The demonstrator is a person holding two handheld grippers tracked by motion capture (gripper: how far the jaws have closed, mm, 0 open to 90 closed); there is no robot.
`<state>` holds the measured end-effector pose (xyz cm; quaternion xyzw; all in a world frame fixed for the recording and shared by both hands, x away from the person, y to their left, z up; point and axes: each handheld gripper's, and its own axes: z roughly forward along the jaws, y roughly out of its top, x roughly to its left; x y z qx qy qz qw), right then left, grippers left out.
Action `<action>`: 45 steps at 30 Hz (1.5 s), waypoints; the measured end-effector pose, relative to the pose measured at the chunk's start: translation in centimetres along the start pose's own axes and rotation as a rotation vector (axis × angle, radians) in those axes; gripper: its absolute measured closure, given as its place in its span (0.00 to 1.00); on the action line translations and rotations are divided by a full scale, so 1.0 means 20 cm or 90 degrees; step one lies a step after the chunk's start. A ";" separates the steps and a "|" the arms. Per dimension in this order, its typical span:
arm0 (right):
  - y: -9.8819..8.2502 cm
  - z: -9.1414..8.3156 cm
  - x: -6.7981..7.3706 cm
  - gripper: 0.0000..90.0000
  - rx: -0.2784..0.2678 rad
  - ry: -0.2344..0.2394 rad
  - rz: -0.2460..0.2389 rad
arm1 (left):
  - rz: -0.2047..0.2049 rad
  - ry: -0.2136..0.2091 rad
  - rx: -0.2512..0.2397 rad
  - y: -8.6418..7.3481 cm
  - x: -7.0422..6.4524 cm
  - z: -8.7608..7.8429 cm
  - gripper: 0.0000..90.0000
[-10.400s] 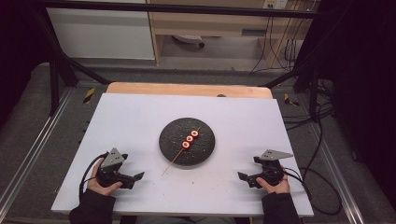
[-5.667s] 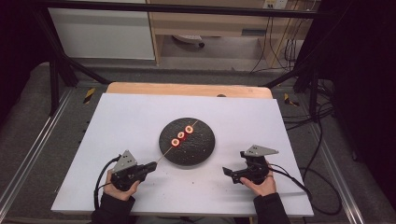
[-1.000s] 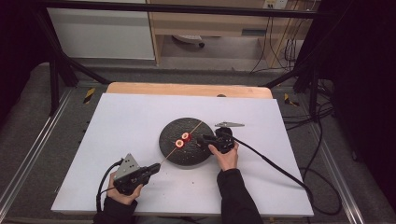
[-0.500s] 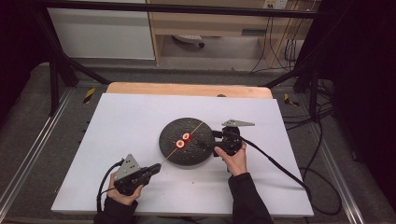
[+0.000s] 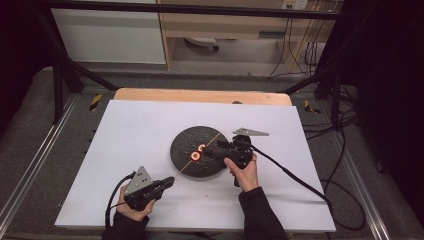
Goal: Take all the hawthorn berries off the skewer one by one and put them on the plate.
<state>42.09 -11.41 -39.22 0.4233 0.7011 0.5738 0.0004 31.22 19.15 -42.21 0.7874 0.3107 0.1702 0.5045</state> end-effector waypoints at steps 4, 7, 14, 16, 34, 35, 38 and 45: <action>-0.01 0.04 0.01 0.31 0.000 0.002 0.001 | 0.002 -0.001 -0.001 0.00 0.00 0.00 0.98; -0.01 0.05 0.01 0.40 -0.006 0.011 0.014 | 0.003 -0.001 -0.002 0.00 -0.01 0.00 0.98; -0.02 0.06 0.01 0.61 0.006 0.038 0.037 | 0.005 -0.001 -0.001 0.00 -0.01 0.00 0.98; -0.02 0.06 0.01 0.62 0.007 0.041 0.040 | 0.005 -0.001 -0.001 0.00 -0.01 0.00 0.98; 0.06 -0.01 0.00 0.68 -0.021 0.028 0.052 | 0.005 -0.001 -0.019 0.01 -0.01 -0.02 0.98; 0.07 -0.01 -0.01 0.68 -0.023 0.024 0.049 | 0.005 -0.002 -0.019 0.01 -0.01 -0.02 0.98; 0.10 -0.03 -0.02 0.68 -0.026 0.014 0.047 | 0.007 -0.002 -0.020 0.01 -0.01 -0.02 0.98; 0.17 -0.08 -0.06 0.68 -0.043 -0.014 0.045 | 0.007 -0.002 -0.023 0.01 -0.01 -0.02 0.98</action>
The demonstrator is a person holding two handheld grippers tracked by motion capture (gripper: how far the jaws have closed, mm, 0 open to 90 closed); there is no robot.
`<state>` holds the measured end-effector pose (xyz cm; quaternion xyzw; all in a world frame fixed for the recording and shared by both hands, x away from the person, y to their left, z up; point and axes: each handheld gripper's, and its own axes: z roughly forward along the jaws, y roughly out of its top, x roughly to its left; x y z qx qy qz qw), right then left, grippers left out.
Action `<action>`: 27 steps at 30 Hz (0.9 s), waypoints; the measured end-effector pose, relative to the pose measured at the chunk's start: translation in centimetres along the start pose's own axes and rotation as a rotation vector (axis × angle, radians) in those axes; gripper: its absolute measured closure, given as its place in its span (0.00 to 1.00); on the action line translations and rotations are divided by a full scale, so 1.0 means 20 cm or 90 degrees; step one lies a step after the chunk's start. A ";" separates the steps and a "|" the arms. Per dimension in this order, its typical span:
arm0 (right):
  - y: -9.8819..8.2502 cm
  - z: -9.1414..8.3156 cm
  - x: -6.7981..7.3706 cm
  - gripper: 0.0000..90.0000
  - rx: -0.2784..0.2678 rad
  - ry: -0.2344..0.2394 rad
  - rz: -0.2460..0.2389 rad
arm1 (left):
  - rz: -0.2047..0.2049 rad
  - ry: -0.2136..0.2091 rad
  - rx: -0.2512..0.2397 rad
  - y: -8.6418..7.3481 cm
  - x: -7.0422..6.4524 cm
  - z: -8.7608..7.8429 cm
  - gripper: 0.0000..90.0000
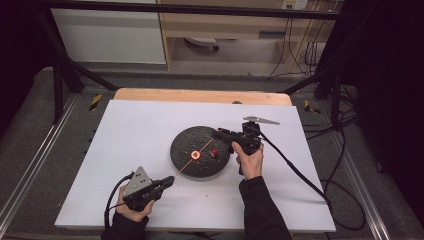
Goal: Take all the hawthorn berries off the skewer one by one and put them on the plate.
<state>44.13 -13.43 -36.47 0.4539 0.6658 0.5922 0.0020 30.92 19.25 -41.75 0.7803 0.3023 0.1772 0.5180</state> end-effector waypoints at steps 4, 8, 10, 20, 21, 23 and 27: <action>0.05 -0.03 -0.02 0.68 -0.010 -0.023 -0.005 | 0.000 0.000 0.000 0.00 0.00 0.00 0.98; 0.09 -0.05 -0.05 0.68 -0.017 -0.048 -0.015 | -0.002 0.000 0.001 0.00 0.00 0.00 0.98; 0.10 -0.07 -0.07 0.68 -0.023 -0.057 -0.013 | -0.002 0.000 0.001 0.00 0.00 0.00 0.98; 0.10 -0.11 -0.16 0.68 -0.033 -0.097 -0.001 | -0.007 0.006 0.001 0.00 0.02 0.00 0.98; 0.09 -0.10 -0.17 0.68 -0.030 -0.098 -0.003 | -0.008 0.006 0.001 0.00 0.02 0.00 0.98; 0.07 -0.08 -0.18 0.68 -0.020 -0.102 -0.004 | -0.008 0.007 0.002 0.00 0.02 0.00 0.98; 0.01 -0.01 -0.19 0.68 0.004 -0.103 -0.009 | -0.010 0.007 0.001 0.00 0.02 0.00 0.98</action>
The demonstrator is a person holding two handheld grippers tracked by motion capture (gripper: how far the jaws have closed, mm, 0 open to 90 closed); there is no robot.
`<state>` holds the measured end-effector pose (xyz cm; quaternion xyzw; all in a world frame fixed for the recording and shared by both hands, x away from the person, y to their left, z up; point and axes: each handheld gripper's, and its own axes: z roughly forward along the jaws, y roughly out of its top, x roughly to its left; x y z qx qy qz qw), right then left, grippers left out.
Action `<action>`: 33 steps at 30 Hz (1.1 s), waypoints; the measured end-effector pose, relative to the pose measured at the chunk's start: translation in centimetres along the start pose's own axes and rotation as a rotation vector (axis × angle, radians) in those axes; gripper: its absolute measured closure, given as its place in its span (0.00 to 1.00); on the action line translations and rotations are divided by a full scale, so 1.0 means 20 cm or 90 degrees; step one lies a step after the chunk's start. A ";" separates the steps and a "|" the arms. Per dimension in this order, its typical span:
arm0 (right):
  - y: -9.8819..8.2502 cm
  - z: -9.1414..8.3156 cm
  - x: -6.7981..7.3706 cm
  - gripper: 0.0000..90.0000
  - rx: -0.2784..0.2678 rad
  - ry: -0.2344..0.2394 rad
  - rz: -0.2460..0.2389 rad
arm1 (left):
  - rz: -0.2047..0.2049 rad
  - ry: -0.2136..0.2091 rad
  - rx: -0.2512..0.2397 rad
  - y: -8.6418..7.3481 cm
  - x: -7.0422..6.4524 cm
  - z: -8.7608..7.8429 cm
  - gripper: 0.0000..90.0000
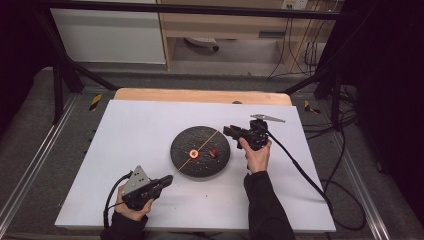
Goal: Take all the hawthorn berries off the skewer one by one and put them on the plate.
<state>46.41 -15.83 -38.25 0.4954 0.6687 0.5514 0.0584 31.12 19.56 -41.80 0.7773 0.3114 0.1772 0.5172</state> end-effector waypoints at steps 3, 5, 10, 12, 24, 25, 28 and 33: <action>-0.05 0.06 -0.01 0.68 0.017 0.000 -0.001 | 0.000 0.000 -0.001 0.00 0.00 0.00 0.98; -0.08 0.10 -0.01 0.68 0.030 -0.002 0.000 | -0.001 0.000 -0.001 0.00 0.00 0.00 0.98; -0.15 0.19 -0.03 0.68 0.057 -0.007 0.001 | -0.002 0.000 0.000 0.00 0.00 0.00 0.98; -0.18 0.22 -0.04 0.68 0.068 -0.014 0.001 | -0.001 -0.001 0.001 0.00 0.00 0.00 0.98; -0.24 0.28 -0.07 0.67 0.105 -0.050 -0.018 | 0.000 -0.002 0.006 0.00 0.00 0.01 0.98; -0.24 0.28 -0.07 0.66 0.105 -0.051 -0.020 | 0.000 -0.003 0.006 0.00 0.00 0.01 0.98; -0.23 0.27 -0.06 0.63 0.103 -0.051 -0.022 | 0.002 -0.003 0.006 0.00 0.00 0.01 0.98; -0.18 0.20 -0.03 0.55 0.088 -0.049 -0.042 | 0.001 -0.003 0.005 0.00 0.00 0.01 0.98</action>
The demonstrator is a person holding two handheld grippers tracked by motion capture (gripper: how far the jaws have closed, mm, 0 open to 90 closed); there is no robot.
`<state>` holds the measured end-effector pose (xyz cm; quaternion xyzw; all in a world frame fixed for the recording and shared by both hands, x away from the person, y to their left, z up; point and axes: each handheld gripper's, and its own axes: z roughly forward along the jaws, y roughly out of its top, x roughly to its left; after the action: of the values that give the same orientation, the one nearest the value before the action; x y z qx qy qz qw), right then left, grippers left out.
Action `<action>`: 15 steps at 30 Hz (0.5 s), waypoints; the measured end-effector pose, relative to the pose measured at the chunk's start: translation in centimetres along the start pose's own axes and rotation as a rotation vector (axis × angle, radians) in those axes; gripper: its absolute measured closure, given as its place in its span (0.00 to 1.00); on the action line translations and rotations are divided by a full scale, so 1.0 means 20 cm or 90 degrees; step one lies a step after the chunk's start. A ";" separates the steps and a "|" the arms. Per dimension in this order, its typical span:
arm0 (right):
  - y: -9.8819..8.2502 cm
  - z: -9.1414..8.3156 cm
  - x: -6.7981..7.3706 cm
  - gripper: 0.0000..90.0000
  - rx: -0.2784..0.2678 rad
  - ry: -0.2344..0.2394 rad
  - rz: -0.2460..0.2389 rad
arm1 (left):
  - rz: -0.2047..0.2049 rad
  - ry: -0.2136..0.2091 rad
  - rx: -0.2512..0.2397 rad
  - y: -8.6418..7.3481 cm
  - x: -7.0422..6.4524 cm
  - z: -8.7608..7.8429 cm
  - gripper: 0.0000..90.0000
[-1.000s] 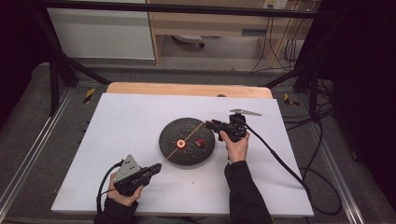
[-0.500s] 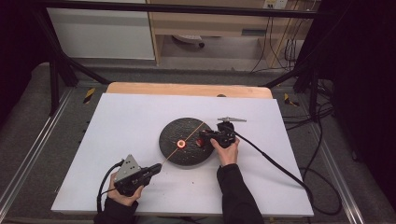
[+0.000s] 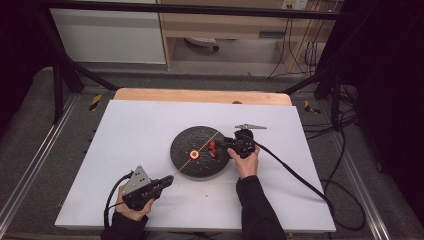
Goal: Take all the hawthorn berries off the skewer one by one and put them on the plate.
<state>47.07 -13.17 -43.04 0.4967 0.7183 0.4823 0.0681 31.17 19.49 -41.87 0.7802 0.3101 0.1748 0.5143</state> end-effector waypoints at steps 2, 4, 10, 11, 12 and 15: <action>0.01 -0.04 0.01 0.50 -0.008 0.005 -0.010 | 0.000 0.000 0.000 0.00 0.00 0.00 0.98; 0.02 -0.08 0.04 0.43 -0.015 0.010 -0.020 | 0.001 0.000 0.000 0.00 0.00 0.00 0.98; 0.01 -0.19 0.10 0.20 -0.028 0.042 -0.041 | 0.001 0.000 0.002 0.00 0.00 0.00 0.98; 0.00 -0.20 0.11 0.16 -0.029 0.048 -0.044 | 0.001 0.001 0.002 0.00 0.00 0.01 0.98; 0.00 -0.22 0.12 0.13 -0.028 0.052 -0.048 | 0.001 0.001 0.002 0.00 0.00 0.01 0.98; -0.03 -0.25 0.14 0.08 -0.025 0.062 -0.056 | 0.002 0.001 0.003 0.00 -0.01 0.01 0.98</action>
<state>42.51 -14.18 -39.77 0.4391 0.7324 0.5165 0.0638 31.17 19.33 -42.00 0.7819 0.3097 0.1753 0.5118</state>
